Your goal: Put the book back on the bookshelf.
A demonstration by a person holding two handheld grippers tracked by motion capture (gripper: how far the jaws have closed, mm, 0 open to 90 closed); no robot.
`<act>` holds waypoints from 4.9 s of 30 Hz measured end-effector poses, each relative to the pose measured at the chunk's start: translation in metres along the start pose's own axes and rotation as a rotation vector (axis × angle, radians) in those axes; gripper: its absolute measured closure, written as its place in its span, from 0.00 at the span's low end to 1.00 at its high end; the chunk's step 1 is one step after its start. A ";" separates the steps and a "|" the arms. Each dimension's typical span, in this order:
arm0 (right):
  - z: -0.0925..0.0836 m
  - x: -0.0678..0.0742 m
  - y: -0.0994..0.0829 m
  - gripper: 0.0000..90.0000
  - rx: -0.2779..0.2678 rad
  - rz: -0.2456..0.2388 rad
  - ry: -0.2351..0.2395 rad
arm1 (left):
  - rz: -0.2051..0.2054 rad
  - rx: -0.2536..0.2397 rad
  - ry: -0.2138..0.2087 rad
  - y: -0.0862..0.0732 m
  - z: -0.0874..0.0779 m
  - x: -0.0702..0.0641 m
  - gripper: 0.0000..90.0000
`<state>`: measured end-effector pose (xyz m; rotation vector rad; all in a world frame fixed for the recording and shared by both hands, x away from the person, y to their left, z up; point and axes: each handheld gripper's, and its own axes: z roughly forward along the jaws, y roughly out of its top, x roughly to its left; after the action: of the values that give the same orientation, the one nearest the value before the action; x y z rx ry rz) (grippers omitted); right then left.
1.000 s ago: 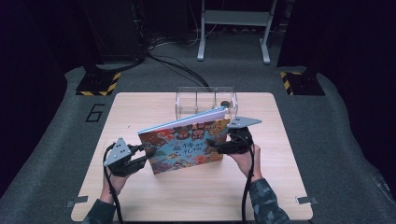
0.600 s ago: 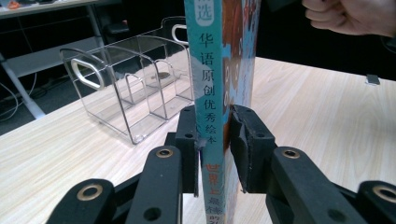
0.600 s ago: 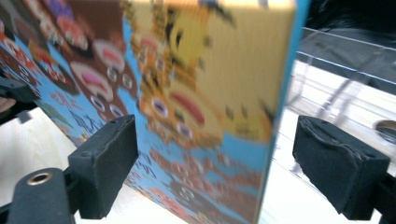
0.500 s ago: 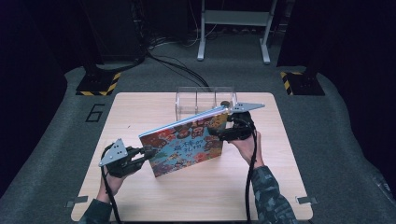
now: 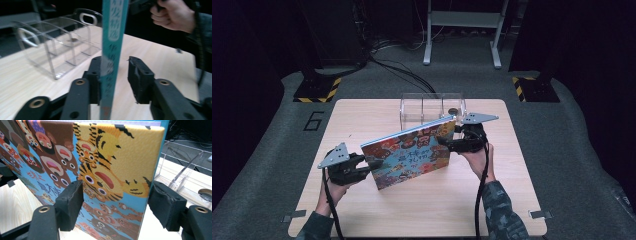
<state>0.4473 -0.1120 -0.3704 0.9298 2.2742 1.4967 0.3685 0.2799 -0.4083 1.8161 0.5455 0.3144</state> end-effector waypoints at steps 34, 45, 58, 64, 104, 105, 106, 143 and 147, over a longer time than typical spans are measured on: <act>-0.002 0.006 -0.001 0.29 0.012 0.014 -0.015 | 0.140 0.184 -0.035 0.091 0.036 -0.011 0.87; -0.024 -0.007 -0.046 0.15 0.043 0.075 -0.167 | 0.129 0.207 -0.070 0.093 0.035 -0.010 0.89; -0.034 -0.057 -0.162 0.08 0.206 0.366 -0.468 | 0.092 0.206 -0.052 0.103 0.039 -0.011 0.90; -0.036 -0.069 -0.172 0.07 0.224 0.385 -0.512 | 0.096 0.225 -0.030 0.113 0.040 -0.010 0.90; -0.036 -0.073 -0.185 0.05 0.248 0.298 -0.621 | -0.027 0.143 0.184 0.150 -0.004 0.024 0.90; -0.035 -0.073 -0.185 0.05 0.248 0.299 -0.622 | -0.028 0.143 0.192 0.151 -0.004 0.024 0.90; -0.036 -0.073 -0.185 0.05 0.249 0.299 -0.621 | -0.032 0.143 0.200 0.151 -0.004 0.025 0.90; -0.035 -0.074 -0.184 0.05 0.250 0.300 -0.618 | -0.174 0.108 0.427 0.142 0.039 0.044 0.90; -0.035 -0.073 -0.184 0.05 0.247 0.305 -0.621 | -0.184 0.093 0.429 0.142 0.047 0.047 0.90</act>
<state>0.4170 -0.2322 -0.5286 1.6053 1.9265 0.8433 0.4606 0.2318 -0.2910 1.7765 1.0341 0.5647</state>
